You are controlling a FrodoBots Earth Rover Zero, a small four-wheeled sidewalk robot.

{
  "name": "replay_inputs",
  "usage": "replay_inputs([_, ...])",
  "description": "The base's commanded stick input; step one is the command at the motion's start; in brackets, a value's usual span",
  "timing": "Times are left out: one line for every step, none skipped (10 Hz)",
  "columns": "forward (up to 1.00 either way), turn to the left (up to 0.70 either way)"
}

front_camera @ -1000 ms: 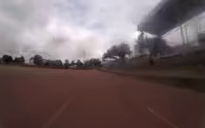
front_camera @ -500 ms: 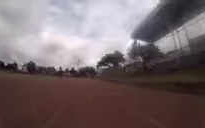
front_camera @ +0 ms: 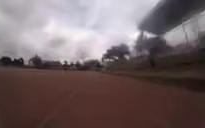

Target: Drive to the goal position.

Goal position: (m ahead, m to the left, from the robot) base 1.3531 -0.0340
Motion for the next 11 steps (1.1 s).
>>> replay_inputs([1.0,0.0])
replay_inputs([1.0,0.0])
replay_inputs([1.0,0.0])
replay_inputs([1.0,0.0])
replay_inputs([1.0,0.0])
replay_inputs([1.0,0.0])
replay_inputs([1.0,0.0])
replay_inputs([1.0,0.0])
replay_inputs([1.0,0.0])
replay_inputs([1.0,0.0])
replay_inputs([1.0,0.0])
